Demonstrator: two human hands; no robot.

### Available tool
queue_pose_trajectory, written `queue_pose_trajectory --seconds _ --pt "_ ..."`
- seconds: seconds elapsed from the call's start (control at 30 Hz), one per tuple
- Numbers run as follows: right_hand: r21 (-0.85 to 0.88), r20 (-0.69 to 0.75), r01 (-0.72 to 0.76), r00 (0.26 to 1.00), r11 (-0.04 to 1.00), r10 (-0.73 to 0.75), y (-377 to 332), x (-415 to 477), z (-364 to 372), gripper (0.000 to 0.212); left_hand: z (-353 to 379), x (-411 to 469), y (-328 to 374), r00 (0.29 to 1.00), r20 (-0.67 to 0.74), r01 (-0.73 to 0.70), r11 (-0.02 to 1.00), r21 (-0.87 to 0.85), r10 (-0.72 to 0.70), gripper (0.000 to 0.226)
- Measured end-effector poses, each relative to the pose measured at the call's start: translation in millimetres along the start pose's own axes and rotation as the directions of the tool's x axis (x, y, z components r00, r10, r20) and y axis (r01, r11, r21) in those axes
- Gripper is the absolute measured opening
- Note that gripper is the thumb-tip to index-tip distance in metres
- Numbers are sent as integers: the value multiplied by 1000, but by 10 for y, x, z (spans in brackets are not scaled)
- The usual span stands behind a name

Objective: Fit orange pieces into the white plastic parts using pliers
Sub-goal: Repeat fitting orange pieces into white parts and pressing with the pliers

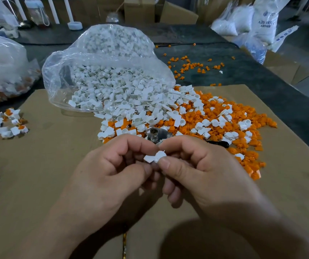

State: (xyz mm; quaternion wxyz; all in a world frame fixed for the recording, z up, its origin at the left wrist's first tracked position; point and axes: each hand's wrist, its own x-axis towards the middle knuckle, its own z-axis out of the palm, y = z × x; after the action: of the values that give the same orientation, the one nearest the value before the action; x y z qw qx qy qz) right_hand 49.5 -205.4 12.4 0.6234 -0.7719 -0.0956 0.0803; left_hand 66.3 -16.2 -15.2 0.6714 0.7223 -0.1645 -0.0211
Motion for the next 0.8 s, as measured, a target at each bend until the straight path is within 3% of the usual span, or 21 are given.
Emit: queue_pose_trajectory --seconds 0.1,0.2,0.27,0.33,0.4,0.5,0.67,0.8 --pt "27 20 -35 999 999 34 -27 3 -11 17 26 11 13 999 -50 4 999 32 -3 23" --pt "-222 -40 -30 999 975 21 -41 -19 -16 17 7 46 37 978 -208 25 986 163 9 32" --pt "-525 -22 57 997 849 -80 -41 -33 -10 22 -28 61 60 956 -292 71 990 124 -32 29" --pt "-718 93 140 990 682 -105 -59 -28 48 22 -41 73 86 947 -300 146 986 83 -115 18" --pt "-772 181 191 980 606 -78 -43 -11 109 22 -22 65 84 948 -286 200 960 195 -139 15" --pt "-826 122 150 989 543 -87 -7 23 127 32 28 35 84 956 -284 202 865 459 -72 25" --pt "-916 47 89 992 390 -116 6 83 241 51 69 47 118 954 -287 225 843 489 -89 16" --pt "-943 50 78 994 323 -95 -15 121 275 30 76 43 148 963 -252 209 854 477 -95 21"
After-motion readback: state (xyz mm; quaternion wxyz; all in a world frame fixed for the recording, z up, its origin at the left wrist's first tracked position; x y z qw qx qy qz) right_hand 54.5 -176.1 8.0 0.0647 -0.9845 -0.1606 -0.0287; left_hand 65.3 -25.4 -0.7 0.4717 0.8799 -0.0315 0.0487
